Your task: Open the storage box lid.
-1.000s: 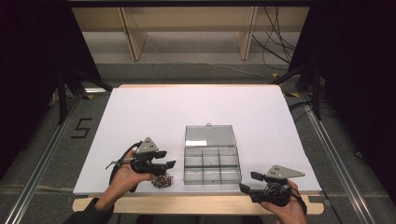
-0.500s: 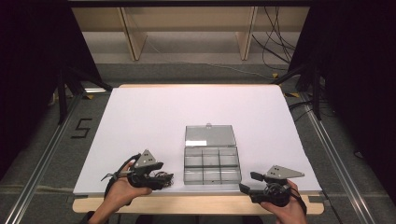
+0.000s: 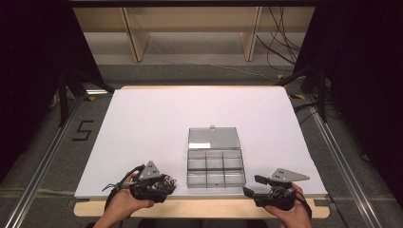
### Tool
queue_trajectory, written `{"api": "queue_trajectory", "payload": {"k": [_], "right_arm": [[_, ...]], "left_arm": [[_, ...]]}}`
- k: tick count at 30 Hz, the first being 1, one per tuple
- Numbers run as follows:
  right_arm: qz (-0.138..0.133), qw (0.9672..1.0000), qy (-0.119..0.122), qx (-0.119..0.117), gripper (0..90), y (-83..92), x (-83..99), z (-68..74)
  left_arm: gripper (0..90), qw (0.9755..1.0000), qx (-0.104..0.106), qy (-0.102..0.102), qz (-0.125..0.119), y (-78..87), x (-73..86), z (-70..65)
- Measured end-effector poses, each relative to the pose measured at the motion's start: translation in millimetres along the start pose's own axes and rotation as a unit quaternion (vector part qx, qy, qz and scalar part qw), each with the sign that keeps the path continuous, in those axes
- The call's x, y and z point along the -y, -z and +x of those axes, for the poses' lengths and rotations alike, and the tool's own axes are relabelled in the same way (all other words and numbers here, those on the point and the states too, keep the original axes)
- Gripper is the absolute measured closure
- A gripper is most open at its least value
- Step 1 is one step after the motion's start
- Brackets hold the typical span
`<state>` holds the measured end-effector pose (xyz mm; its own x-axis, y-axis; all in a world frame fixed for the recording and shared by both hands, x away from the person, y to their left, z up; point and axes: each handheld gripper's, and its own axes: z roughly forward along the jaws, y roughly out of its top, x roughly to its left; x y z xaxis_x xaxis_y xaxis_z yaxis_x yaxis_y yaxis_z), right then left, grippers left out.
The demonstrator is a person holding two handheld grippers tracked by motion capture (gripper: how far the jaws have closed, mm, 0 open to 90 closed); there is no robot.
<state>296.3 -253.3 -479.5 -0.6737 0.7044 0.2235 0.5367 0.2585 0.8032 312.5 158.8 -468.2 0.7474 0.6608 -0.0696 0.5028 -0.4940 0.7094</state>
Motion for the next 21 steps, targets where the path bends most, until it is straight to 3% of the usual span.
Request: {"api": "queue_trajectory", "payload": {"k": [3, 6, 7, 19, 21], "right_arm": [[0.005, 0.9999, -0.014, 0.002, 31.1, -1.0, 0.3, 1.4], [0.004, 0.9999, -0.012, 0.006, 31.1, -1.6, 0.5, 1.1], [-0.001, 1.0000, 0.004, 0.000, 31.1, -0.7, 0.4, -1.5], [-0.001, 1.0000, -0.001, -0.003, 31.1, -1.1, 0.4, -3.6], [0.000, 1.0000, 0.002, -0.001, 31.1, -1.0, 0.4, -4.1]], "left_arm": [[42.3, 0.9999, -0.006, -0.009, 0.005, -1.2, 0.7, 0.7], [42.5, 0.9999, -0.007, -0.006, 0.009, -3.0, 1.4, 0.9], [42.5, 0.9998, -0.009, -0.009, 0.013, -4.8, 1.7, 1.1], [43.1, 0.9994, -0.013, -0.011, 0.030, -16.2, 2.6, -1.9], [43.1, 0.9991, -0.016, -0.020, 0.035, -17.9, 2.0, -1.4]]}}
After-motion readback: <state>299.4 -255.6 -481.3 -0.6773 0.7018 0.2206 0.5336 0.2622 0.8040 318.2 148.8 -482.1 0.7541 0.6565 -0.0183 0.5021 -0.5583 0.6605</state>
